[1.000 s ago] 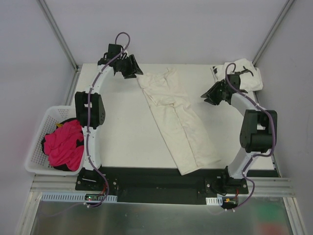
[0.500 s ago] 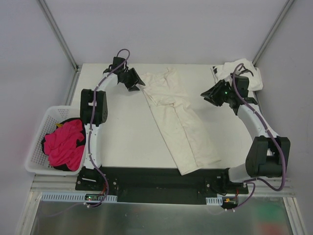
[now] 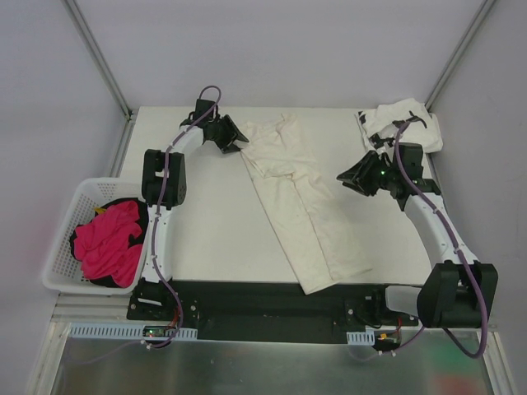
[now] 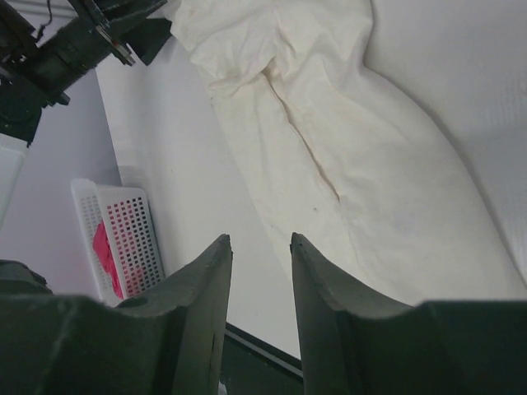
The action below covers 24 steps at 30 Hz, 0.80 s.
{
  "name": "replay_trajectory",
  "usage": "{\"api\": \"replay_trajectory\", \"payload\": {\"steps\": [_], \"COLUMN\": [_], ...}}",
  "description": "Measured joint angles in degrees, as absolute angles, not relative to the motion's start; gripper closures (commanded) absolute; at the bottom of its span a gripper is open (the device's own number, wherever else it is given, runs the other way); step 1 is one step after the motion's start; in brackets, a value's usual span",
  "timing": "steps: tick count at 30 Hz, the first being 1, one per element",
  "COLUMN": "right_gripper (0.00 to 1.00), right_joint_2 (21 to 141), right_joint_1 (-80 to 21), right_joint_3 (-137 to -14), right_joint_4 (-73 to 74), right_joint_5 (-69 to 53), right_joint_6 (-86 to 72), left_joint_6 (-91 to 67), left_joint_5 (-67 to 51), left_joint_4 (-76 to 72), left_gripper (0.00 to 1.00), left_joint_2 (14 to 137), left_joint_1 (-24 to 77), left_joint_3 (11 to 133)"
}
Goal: Fold and stack the t-shirts
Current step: Rotate the tshirt 90 degrees
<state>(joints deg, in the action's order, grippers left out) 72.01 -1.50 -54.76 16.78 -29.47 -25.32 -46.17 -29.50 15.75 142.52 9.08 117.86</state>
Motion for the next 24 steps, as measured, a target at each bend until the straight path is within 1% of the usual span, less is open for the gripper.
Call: {"api": "replay_trajectory", "payload": {"steps": [4,10,12,14,15,17,19,20,23,24], "right_gripper": [0.62,0.62,0.62,0.63,0.62,0.63,0.63,0.63,0.62,0.63], "right_joint_2": [72.42,76.05,76.79,76.82,76.79,76.79,76.79,76.77,76.27,75.88], "right_joint_1": [-3.14,-5.87,-7.25,-8.21,-8.43,-8.45,-8.45,-8.45,-8.45,-8.45], "right_joint_3": [-53.89,-45.89,-44.88,-44.86,-44.91,-44.91,-45.06,-45.19,-45.41,-45.41], "right_joint_4": [19.40,20.75,22.17,22.52,22.50,22.63,22.72,22.81,22.96,23.09], "right_joint_5": [-29.93,-32.67,-33.34,-33.91,-34.02,-34.00,-33.98,-33.98,-33.85,-33.76], "right_joint_6": [-22.31,-20.21,-19.99,-19.81,-19.70,-19.51,-19.42,-19.44,-19.44,-19.42], "left_joint_6": [-47.16,-47.42,-47.44,-47.48,-47.46,-47.48,-47.59,-47.72,-47.97,-48.21], "left_joint_5": [-29.41,-29.39,-29.34,-29.32,-29.19,-28.51,-27.86,-27.75,-26.76,-26.57], "left_joint_4": [15.16,15.18,15.07,14.83,14.72,14.44,14.11,14.00,13.89,13.85], "left_gripper": [0.51,0.51,0.51,0.54,0.55,0.64,0.73,0.81,0.90,0.91], "left_joint_2": [143.24,143.41,143.59,143.63,143.65,143.68,143.79,143.83,144.16,144.22], "left_joint_1": [9.08,9.06,9.06,9.06,9.06,9.06,9.06,9.06,9.06,9.06], "left_joint_3": [118.85,118.98,119.11,119.13,119.13,119.13,119.13,119.17,119.55,119.68]}}
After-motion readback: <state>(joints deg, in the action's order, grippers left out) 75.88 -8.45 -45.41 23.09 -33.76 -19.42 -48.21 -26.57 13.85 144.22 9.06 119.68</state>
